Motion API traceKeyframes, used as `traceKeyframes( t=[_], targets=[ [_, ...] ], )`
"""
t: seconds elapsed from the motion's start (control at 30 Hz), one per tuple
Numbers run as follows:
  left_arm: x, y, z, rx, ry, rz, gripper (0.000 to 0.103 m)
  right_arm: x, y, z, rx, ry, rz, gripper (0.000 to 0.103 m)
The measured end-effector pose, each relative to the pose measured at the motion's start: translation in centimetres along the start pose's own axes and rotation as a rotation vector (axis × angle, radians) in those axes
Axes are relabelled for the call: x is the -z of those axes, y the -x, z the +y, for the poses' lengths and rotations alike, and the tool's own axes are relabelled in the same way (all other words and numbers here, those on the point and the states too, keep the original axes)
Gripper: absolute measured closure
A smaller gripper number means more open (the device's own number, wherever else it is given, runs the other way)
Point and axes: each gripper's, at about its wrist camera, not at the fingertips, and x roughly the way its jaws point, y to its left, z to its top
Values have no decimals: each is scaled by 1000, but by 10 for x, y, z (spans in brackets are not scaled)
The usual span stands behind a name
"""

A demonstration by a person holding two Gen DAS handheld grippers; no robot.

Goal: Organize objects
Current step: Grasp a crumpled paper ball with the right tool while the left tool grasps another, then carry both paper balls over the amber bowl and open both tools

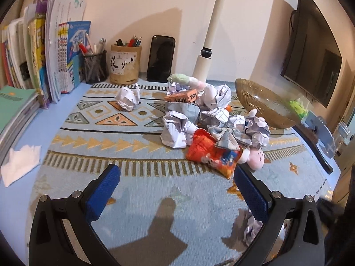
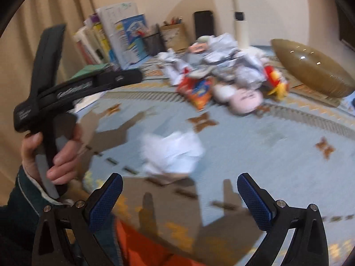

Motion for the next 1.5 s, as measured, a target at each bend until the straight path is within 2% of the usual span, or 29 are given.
traceKeyframes(
  t=[0.13, 0.17, 0.2, 0.23, 0.27, 0.37, 0.5, 0.67, 0.7, 0.73, 0.87, 1.0, 1.13, 1.2, 1.33, 1.43, 1.5],
  targets=[
    [-5, -8, 2, -7, -24, 49, 1, -9, -22, 4, 17, -42, 20, 2],
    [-10, -13, 5, -7, -25, 74, 1, -13, -28, 2, 5, -60, 29, 11],
    [-14, -20, 7, -1, -29, 104, 1, -16, -32, -1, -10, -74, 31, 27],
    [-20, -29, 10, 27, -33, 152, 1, -19, -32, -5, -12, -80, 28, 35],
    [-25, -38, 13, 58, -36, 186, 1, -23, -31, -9, -27, -93, 24, 49],
    [-44, -64, 27, 97, 2, 226, 1, -33, -23, -22, -59, -135, -11, 49],
    [-65, -92, 35, 111, 29, 216, 8, -48, -7, -50, -9, -173, -56, 49],
    [-72, -122, 31, 138, -13, 246, 44, -52, 10, -83, 38, -224, -79, 49],
    [-72, -124, 32, 166, -4, 247, 65, -53, 12, -90, 43, -239, -84, 49],
    [-71, -124, 34, 203, 6, 246, 71, -52, 16, -93, 43, -249, -87, 49],
    [-69, -104, 32, 179, -5, 192, 71, -51, 31, -109, 54, -274, -115, 49],
    [-80, -67, 22, 146, -20, 113, 71, -59, 63, -119, 88, -276, -187, 49],
    [-113, -24, -16, 179, -78, -10, 71, -85, 107, -137, 159, -265, -290, 49],
    [-132, -18, -40, 223, -99, -38, 71, -102, 122, -149, 206, -264, -334, 49],
    [-167, -39, -118, 275, -190, -50, 71, -134, 132, -186, 263, -332, -400, 49],
    [-175, -82, -168, 302, -221, 0, 71, -147, 115, -219, 355, -419, -368, 49],
    [-173, -113, -190, 270, -232, 20, 71, -151, 102, -238, 360, -464, -342, 49]
  ],
)
